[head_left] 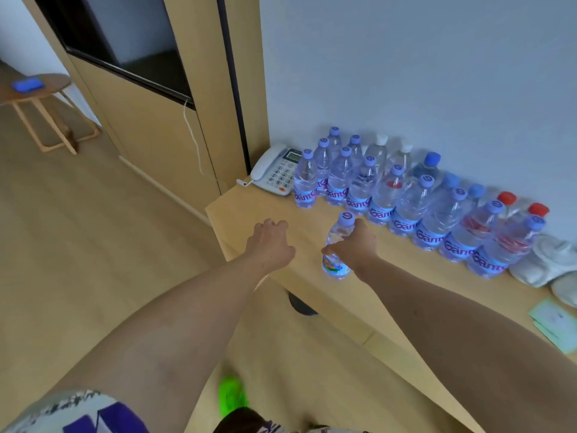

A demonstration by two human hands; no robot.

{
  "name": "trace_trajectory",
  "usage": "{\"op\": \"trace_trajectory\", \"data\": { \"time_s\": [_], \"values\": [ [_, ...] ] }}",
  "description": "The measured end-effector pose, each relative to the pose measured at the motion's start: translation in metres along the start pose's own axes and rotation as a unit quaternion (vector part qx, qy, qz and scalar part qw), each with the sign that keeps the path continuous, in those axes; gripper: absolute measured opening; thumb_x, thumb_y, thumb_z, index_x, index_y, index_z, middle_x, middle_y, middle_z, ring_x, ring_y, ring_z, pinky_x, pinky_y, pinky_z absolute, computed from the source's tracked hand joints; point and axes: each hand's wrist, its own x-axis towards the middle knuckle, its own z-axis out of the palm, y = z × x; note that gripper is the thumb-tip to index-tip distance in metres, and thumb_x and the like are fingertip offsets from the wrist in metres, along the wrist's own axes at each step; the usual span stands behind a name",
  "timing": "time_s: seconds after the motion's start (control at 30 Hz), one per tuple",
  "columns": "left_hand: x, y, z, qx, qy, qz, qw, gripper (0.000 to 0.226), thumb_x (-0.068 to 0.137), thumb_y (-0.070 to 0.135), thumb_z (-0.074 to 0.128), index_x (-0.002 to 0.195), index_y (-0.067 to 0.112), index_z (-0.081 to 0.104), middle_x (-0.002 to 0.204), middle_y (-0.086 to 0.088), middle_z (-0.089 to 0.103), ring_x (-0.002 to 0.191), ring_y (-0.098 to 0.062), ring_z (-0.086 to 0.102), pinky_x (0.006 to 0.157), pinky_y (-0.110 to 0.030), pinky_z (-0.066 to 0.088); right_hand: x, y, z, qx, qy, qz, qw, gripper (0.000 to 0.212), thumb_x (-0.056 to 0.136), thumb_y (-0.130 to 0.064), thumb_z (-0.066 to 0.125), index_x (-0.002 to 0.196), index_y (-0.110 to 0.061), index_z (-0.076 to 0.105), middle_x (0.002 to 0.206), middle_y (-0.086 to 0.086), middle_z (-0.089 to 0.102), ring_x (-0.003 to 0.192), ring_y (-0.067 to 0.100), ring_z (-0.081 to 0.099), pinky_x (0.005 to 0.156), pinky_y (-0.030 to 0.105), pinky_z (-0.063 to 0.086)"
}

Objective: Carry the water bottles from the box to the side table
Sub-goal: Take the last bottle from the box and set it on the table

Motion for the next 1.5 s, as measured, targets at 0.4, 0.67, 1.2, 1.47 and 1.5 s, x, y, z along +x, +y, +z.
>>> {"op": "trace_trajectory", "data": {
  "time_s": [0.4,0.67,1.2,1.47,1.5],
  "values": [
    [0.200,-0.040,-0.048,0.026,-0.066,0.158,0.985,0.053,0.086,0.037,0.064,0.134,0.016,0.053,0.130,-0.015,0.048,0.122,-0.036,0.047,0.098,-0.043,0.046,0.118,-0.060,0.052,0.009,0.127,0.097,0.987,0.080,0.054,-0.019,0.096,0.121,-0.014,0.052,0.106,0.001,0.061,0.103,0.028,0.061,0.087,0.046,0.055],
    [0.272,-0.064,-0.071,0.030,-0.068,0.193,0.978,0.055,0.085,0.034,0.068,0.135,0.015,0.055,0.137,-0.014,0.048,0.126,-0.036,0.047,0.101,-0.042,0.046,0.157,-0.091,0.057,0.030,0.160,0.125,0.979,0.070,0.066,0.003,0.083,0.127,-0.019,0.060,0.112,0.007,0.067,0.102,0.031,0.063,0.077,0.036,0.052],
    [0.297,-0.032,-0.058,0.029,-0.077,0.242,0.967,0.053,0.082,0.037,0.070,0.129,0.014,0.055,0.129,-0.014,0.051,0.122,-0.035,0.048,0.095,-0.041,0.048,0.165,-0.091,0.048,-0.103,0.108,0.148,0.978,0.069,0.065,-0.032,0.092,0.115,-0.011,0.050,0.109,0.005,0.056,0.103,0.029,0.058,0.083,0.042,0.053],
    [0.287,-0.022,-0.057,0.020,-0.078,0.246,0.966,0.048,0.083,0.034,0.067,0.125,0.013,0.057,0.127,-0.017,0.053,0.121,-0.038,0.049,0.097,-0.044,0.047,0.164,-0.095,0.038,-0.095,0.112,0.134,0.980,0.083,0.066,-0.048,0.089,0.124,-0.008,0.045,0.115,0.007,0.055,0.107,0.027,0.055,0.086,0.041,0.051],
    [0.285,-0.021,-0.057,0.020,-0.078,0.245,0.966,0.047,0.083,0.033,0.067,0.124,0.013,0.057,0.126,-0.016,0.053,0.121,-0.037,0.049,0.097,-0.044,0.047,0.164,-0.097,0.040,-0.116,0.119,0.134,0.977,0.084,0.065,-0.056,0.087,0.120,-0.008,0.046,0.111,0.006,0.056,0.105,0.026,0.056,0.083,0.040,0.050]
  ]
}}
